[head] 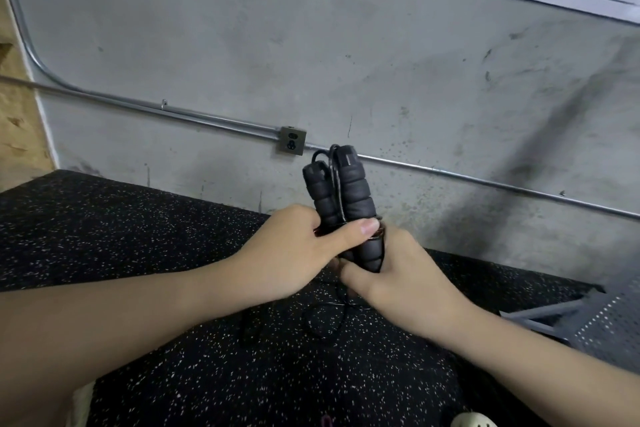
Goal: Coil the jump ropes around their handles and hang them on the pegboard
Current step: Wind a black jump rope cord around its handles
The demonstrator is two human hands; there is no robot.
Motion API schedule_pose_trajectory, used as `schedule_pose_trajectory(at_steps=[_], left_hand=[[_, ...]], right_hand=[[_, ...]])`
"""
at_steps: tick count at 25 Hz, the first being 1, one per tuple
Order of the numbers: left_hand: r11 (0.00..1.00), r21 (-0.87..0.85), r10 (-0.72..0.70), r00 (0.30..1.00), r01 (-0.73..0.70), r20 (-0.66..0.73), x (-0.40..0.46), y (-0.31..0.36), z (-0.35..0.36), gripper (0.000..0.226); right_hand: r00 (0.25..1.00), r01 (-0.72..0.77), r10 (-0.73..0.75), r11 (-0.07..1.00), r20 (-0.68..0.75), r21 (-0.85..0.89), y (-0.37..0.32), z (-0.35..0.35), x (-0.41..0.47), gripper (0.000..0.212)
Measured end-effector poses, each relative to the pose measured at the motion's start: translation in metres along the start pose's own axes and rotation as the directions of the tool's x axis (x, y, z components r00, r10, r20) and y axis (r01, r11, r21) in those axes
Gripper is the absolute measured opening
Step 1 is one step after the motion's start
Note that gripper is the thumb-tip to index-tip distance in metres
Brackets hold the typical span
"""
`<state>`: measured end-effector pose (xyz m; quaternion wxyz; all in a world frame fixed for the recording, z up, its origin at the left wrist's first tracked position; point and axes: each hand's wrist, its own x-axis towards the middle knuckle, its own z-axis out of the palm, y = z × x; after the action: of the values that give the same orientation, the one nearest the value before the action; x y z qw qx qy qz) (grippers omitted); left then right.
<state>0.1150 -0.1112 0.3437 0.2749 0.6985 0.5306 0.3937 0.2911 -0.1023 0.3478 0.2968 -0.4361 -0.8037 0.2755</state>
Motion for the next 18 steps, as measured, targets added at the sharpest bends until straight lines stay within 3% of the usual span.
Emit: schedule_pose_trajectory(at_steps=[2,3,5,6,9,11,14,18], left_hand=[[0.991,-0.136,0.006,0.997,0.005,0.076,-0.003,0.001,-0.001,0.071],[0.977,-0.213,0.028,0.992,-0.002,0.123,-0.005,0.004,-0.001,0.070],[0.952,-0.304,0.073,0.982,-0.017,0.173,-0.010,0.011,-0.001,0.054],[0.953,-0.303,0.069,0.980,-0.010,0.185,-0.011,0.013,-0.001,0.051],[0.978,-0.144,-0.113,0.962,0.152,0.249,-0.009,0.011,-0.004,0.079],[0.976,-0.039,-0.198,0.950,0.213,0.240,-0.009,0.012,-0.008,0.078],[0.992,0.025,-0.123,0.989,0.121,0.081,-0.007,0.018,-0.013,0.071],[0.997,0.037,0.068,0.992,-0.065,-0.102,-0.007,0.018,-0.013,0.066]], right_hand=[[0.965,-0.134,0.066,0.956,0.255,0.260,-0.004,-0.016,-0.003,0.015],[0.913,-0.281,0.084,0.838,0.399,0.468,-0.007,-0.020,-0.006,0.015],[0.854,-0.415,0.040,0.653,0.518,0.634,-0.010,-0.022,-0.012,0.016],[0.871,-0.381,0.034,0.676,0.490,0.630,-0.009,-0.020,-0.013,0.010],[0.942,-0.268,0.098,0.793,0.320,0.547,-0.012,-0.013,-0.017,0.016],[0.964,-0.240,0.144,0.839,0.225,0.488,-0.009,-0.013,-0.014,0.015],[0.977,-0.207,0.172,0.913,0.127,0.351,-0.007,-0.016,-0.010,0.021],[0.992,-0.117,0.125,0.972,-0.028,0.205,-0.010,-0.021,-0.005,0.010]])
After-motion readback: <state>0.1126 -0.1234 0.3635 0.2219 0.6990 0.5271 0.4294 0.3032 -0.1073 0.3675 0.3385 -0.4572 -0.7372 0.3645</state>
